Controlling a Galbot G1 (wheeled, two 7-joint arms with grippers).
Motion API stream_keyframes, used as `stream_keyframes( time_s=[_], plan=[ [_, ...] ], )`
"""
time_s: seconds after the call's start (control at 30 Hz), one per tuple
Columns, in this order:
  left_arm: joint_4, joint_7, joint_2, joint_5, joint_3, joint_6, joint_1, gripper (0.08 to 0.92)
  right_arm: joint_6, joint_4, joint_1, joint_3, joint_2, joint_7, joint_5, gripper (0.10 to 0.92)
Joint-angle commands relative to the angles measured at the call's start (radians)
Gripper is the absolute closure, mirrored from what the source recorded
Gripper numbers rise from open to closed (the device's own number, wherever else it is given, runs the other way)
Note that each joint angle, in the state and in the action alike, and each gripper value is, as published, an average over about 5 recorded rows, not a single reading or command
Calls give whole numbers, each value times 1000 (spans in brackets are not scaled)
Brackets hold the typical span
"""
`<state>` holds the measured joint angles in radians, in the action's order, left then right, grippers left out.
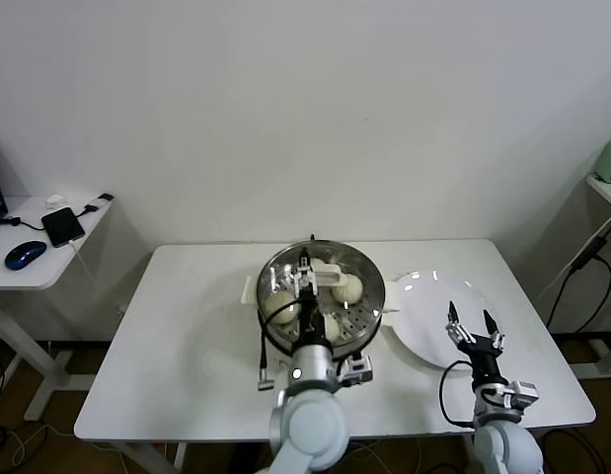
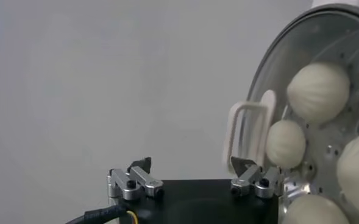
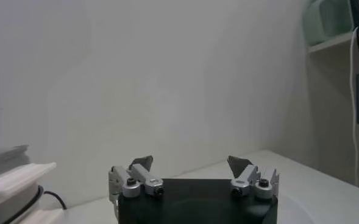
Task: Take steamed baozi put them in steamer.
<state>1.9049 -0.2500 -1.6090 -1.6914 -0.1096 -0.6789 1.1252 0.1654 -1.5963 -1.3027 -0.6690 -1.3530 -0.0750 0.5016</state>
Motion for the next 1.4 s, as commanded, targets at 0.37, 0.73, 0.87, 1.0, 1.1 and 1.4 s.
stream_keyframes(
  time_s=[0.37,0.73,0.87,1.0,1.1,1.4],
  plan=[
    [240,161,93,967,634,361,196,177,-12,-141,-167,7,-9,-163,-1,203],
    [139,239,70,1574,757,594,454,177,-17,-220,-287,58,-23,-147,-60,203],
    [121,288,61,1626,714,590,540,177,-14,-249,-336,79,-40,-133,-72,203],
    [139,306,56,1654,671,585,619,177,-13,-282,-382,85,-46,-112,-73,203],
    [174,307,58,1647,639,564,659,177,-14,-303,-403,77,-33,-92,-78,203],
    [259,279,59,1604,631,532,698,177,-80,-419,-452,63,-1,-43,-134,203]
  ],
)
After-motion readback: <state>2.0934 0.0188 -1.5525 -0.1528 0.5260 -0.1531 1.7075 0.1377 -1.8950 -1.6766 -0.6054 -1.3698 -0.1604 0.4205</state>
